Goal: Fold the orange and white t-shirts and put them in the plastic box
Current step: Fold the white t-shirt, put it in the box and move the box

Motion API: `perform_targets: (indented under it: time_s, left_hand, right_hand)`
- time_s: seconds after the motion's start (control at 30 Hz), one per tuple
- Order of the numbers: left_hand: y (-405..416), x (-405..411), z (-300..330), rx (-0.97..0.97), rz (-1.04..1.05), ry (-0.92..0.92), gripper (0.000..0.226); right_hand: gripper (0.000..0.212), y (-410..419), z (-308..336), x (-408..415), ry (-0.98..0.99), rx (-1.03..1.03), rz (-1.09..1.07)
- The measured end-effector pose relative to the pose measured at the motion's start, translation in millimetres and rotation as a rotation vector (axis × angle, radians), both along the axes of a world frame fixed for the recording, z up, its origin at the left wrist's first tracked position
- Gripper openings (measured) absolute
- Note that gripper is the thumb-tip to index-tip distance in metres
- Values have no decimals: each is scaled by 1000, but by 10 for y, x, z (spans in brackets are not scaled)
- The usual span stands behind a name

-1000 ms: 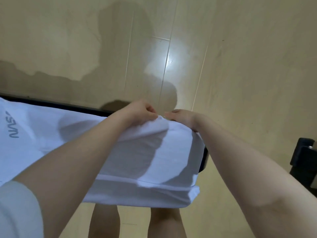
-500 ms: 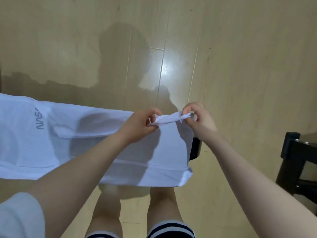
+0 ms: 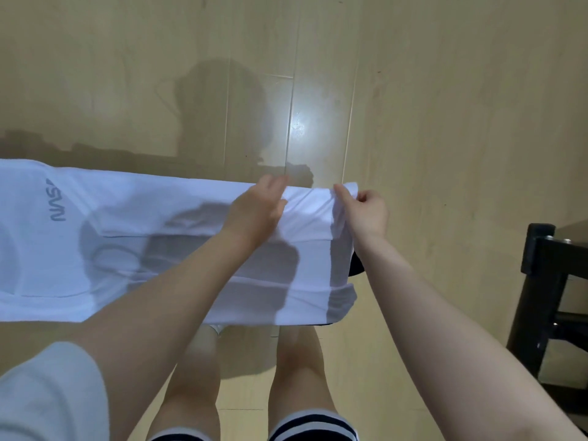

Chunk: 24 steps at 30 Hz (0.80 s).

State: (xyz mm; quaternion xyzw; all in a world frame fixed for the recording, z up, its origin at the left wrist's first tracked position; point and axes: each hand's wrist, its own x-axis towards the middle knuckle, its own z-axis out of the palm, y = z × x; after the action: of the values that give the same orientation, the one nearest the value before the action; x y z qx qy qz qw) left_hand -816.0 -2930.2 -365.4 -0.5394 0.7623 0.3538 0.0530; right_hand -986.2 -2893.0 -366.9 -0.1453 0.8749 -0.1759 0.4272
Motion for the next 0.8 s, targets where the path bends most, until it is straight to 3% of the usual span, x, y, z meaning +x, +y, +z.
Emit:
perform_targets:
  time_s: [0.13,0.33,0.47,0.53,0.57,0.63,0.67,0.73,0.8]
  left_hand:
    - [-36,-54,-84,32,76,-95,24]
    - [-21,-122,-45,-1,138,-139,20]
    - [141,-61,-5,-20,178,-68,30]
    - [289,29,-26,-104,87,-5,34]
    - [367,77,-44,-136,68,-20,35]
    - [477,149,-71,-106,129,-63,44]
    - [506,169,-78,-81,175,-65,50]
    - [529,188,-68,-70,206,-75,55]
    - [553,198,-86,-99,152,-128,63]
  right_hand:
    - [44,-97,-38,16,-36,-56,-21]
    - [28,311,19,-190,-137,-57,-175]
    - [26,489,-24,-140,-173,25,-289]
    - [16,457,6,-66,-93,11,-275]
    - [11,439,42,-32,37,-1,-164]
    - [36,431,92,64,414,-123,295]
    - [44,427,97,151,488,-248,552]
    - [52,428,-6,359,437,-426,943]
    - [58,422,-120,466,352,-419,1178]
